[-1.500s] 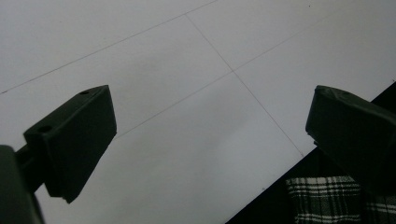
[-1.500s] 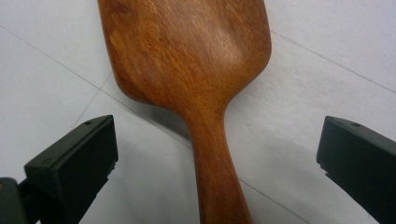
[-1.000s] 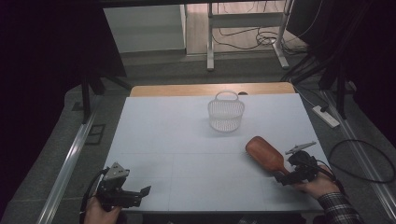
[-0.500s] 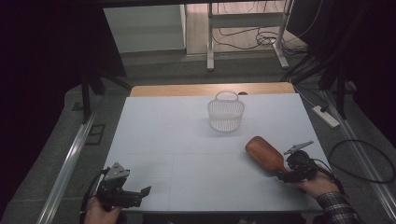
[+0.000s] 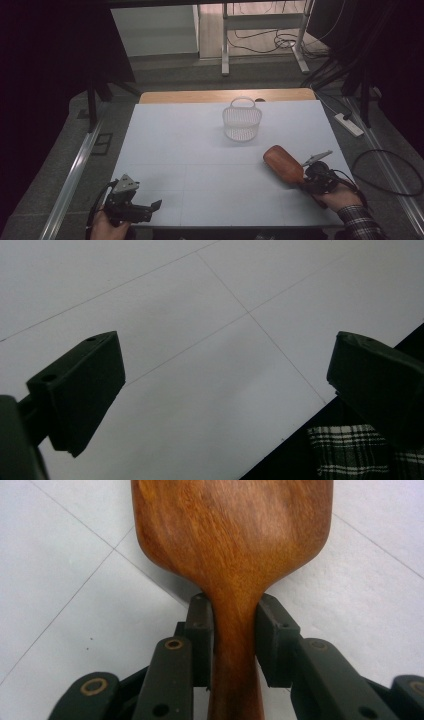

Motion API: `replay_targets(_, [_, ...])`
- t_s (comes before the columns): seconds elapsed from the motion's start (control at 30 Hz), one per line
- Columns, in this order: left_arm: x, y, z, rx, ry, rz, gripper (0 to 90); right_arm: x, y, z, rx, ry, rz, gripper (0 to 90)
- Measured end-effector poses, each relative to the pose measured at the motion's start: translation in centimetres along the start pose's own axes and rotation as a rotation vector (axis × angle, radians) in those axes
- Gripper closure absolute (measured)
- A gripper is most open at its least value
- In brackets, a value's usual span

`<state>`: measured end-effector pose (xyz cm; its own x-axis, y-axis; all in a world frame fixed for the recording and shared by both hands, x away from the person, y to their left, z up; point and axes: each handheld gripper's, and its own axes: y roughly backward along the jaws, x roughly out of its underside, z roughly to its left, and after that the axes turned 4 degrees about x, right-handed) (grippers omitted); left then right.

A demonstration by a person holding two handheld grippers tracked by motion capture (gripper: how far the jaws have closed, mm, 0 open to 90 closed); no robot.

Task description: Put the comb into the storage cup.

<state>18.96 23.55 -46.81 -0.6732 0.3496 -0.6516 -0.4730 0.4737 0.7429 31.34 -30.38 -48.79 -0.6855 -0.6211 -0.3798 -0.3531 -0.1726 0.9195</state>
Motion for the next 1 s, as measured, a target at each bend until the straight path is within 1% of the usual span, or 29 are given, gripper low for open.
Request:
replay_targets(0.1, [0.0,0.0,0.0,0.0,-0.002,0.0,3.0,0.1,0.1,0.0,-0.005,-0.008,-0.007,71.4])
replay_targets(0.2, [0.0,0.0,-0.1,-0.002,-0.005,-0.004,3.0,0.2,0.2,0.0,-0.019,-0.028,-0.018,71.7])
replay_targets(0.3, [0.0,0.0,-0.1,-0.005,-0.012,-0.004,3.0,0.2,0.2,-0.1,-0.023,-0.029,-0.026,71.8])
replay_targets(0.37, [0.0,0.0,-0.2,-0.011,-0.019,-0.003,3.0,0.3,0.3,-0.1,-0.027,-0.038,-0.043,71.9])
replay_targets(0.47, [0.0,0.1,-0.2,-0.009,-0.017,-0.008,2.7,0.3,0.4,0.0,-0.021,-0.033,-0.052,71.9])
replay_targets(0.7, [0.0,0.1,-0.1,-0.002,-0.01,-0.011,2.4,0.3,0.6,0.0,-0.025,-0.043,-0.072,71.9])
replay_targets(0.8, [0.0,0.2,-0.1,-0.001,-0.009,-0.015,2.1,0.4,0.9,0.0,-0.036,-0.052,-0.092,71.9])
replay_targets(0.83, [0.0,0.2,0.0,0.002,-0.006,-0.015,2.0,0.4,1.2,-0.2,-0.054,-0.065,-0.12,71.9])
replay_targets(0.87, [0.0,0.2,0.0,0.002,-0.006,-0.015,2.1,0.4,1.2,-0.2,-0.054,-0.065,-0.12,71.9])
replay_targets(1.0, [0.0,0.2,0.1,0.013,0.005,-0.019,1.9,0.5,1.7,-0.2,-0.064,-0.068,-0.154,71.9])
